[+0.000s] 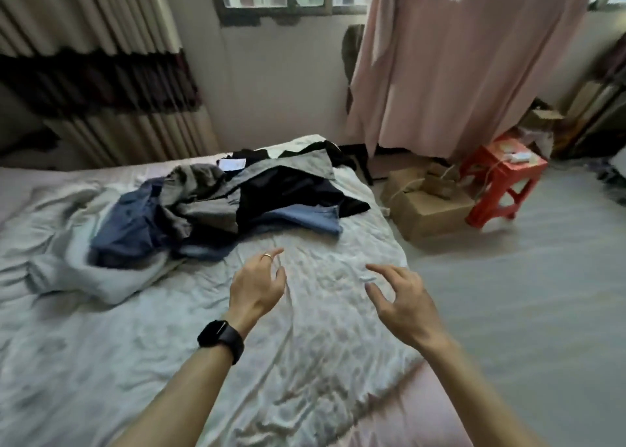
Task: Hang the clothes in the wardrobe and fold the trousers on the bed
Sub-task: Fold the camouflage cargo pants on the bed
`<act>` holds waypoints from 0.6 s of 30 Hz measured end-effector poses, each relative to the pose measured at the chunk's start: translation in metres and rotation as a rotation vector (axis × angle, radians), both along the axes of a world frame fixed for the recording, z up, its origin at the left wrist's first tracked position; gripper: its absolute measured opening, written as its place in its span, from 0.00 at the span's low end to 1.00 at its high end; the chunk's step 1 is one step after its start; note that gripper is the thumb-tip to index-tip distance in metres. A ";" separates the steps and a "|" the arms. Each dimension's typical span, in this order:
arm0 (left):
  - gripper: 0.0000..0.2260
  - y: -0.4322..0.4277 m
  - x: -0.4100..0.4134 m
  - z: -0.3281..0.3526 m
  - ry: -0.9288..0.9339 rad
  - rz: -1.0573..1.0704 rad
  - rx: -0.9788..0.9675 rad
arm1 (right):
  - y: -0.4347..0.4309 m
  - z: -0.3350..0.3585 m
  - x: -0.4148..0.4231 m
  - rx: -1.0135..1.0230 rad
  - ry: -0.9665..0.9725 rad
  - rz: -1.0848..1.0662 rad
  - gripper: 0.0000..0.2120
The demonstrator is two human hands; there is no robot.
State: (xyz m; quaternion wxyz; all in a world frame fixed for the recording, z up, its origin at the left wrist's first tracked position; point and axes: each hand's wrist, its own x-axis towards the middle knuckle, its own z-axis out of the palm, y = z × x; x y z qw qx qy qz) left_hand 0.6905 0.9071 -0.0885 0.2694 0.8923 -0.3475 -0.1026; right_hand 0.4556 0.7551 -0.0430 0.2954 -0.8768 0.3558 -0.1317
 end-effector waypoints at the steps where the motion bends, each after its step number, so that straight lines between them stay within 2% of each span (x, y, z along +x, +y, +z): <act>1: 0.20 0.004 0.010 0.001 -0.002 0.030 0.006 | -0.006 0.000 0.015 0.003 0.002 0.028 0.17; 10: 0.20 0.030 0.086 -0.009 -0.009 0.258 0.172 | -0.040 -0.027 0.161 0.029 0.091 0.332 0.19; 18: 0.21 0.043 0.147 -0.057 0.011 0.341 0.358 | -0.055 -0.121 0.258 0.044 0.226 0.520 0.20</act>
